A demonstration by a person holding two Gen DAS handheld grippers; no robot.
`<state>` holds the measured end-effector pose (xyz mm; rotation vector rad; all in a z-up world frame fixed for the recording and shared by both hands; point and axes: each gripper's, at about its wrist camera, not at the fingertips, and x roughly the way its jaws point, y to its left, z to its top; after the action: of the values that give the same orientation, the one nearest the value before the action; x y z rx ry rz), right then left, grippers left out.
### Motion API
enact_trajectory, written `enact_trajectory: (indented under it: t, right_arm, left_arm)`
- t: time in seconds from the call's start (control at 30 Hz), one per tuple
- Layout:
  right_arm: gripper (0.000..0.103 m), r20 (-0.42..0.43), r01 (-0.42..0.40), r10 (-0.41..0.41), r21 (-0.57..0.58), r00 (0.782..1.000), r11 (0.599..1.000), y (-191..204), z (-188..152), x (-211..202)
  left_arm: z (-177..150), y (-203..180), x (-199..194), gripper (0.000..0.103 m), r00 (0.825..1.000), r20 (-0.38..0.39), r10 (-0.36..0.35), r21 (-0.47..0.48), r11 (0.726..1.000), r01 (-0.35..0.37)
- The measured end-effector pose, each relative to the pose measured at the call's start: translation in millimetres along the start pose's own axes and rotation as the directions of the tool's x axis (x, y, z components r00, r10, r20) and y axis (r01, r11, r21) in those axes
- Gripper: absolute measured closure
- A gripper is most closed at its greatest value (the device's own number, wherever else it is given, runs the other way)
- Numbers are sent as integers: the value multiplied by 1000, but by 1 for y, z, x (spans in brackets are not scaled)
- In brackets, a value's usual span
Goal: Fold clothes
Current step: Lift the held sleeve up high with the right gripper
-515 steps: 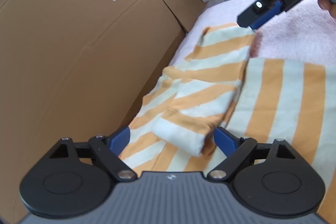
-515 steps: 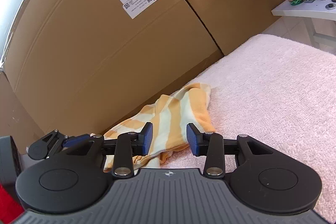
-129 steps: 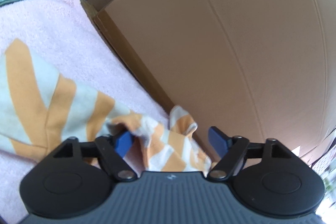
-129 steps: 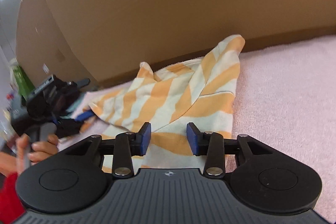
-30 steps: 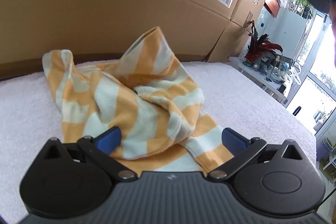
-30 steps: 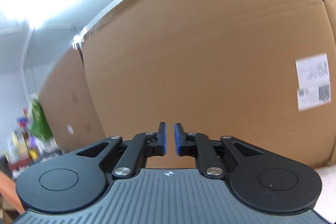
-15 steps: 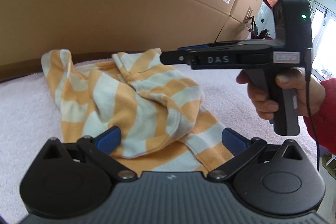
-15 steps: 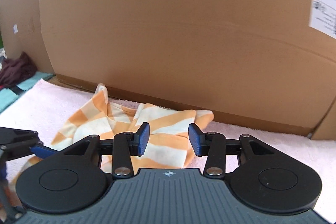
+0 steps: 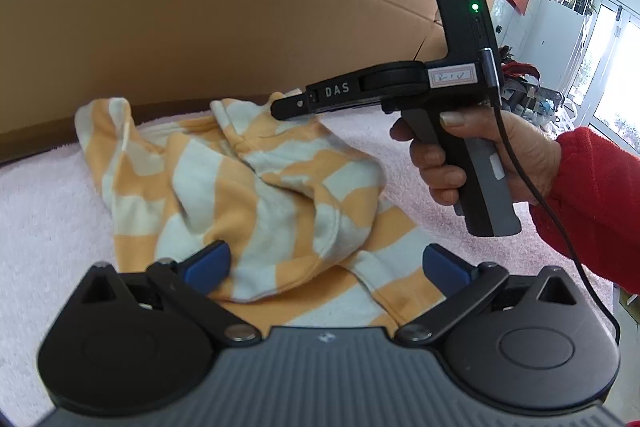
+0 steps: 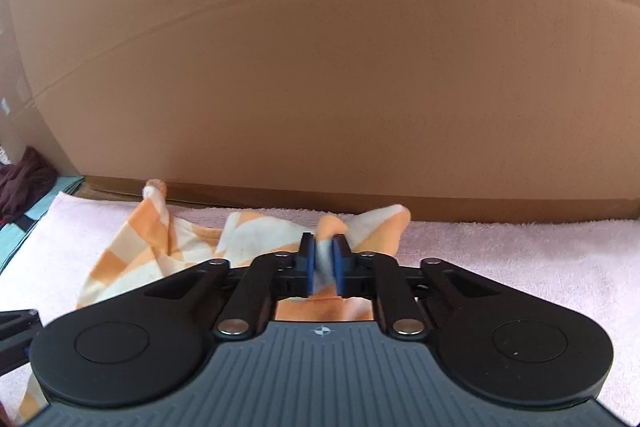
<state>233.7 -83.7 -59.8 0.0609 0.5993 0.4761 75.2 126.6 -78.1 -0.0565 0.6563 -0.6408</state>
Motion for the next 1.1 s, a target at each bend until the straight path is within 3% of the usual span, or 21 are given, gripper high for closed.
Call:
enact_trajectory:
  t: [0.1,0.27,0.37,0.57,0.7,0.87,0.97,1.1]
  right_arm:
    - [95,37,-3,3,1,999,1000,3,4,-13]
    - [95,187,-105,71,181,980,978,-9,23,-52]
    - [95,316,-203,116,257,941,945,-11,36,-90]
    - [95,455,-346,220,215,863,913,10,45,-149]
    - [95,516,-417,291,146,806,897,25,40,-185]
    - [95,586,-507,358,107,727,855,32,26,-215]
    - [95,585,-504,370,78,722,860,22,23,-236]
    - [95,582,-498,383,44,718,866,23,12,-251]
  left_arm:
    - [1,1,1,1,1000,1,-5,-3,1000,5]
    - [1,9,-1,1,1000,16,-16,-33,999,16]
    - [2,15,-4,1,999,44,3,-64,998,0]
    - [3,31,-15,1,988,120,95,-150,986,-76]
    - [4,41,-8,1,990,78,118,-208,973,-99]
    - [1,38,-12,1,982,79,170,-214,965,-150]
    - [2,35,-11,1,972,55,228,-212,954,-212]
    - [0,39,-14,1,947,28,320,-250,920,-303]
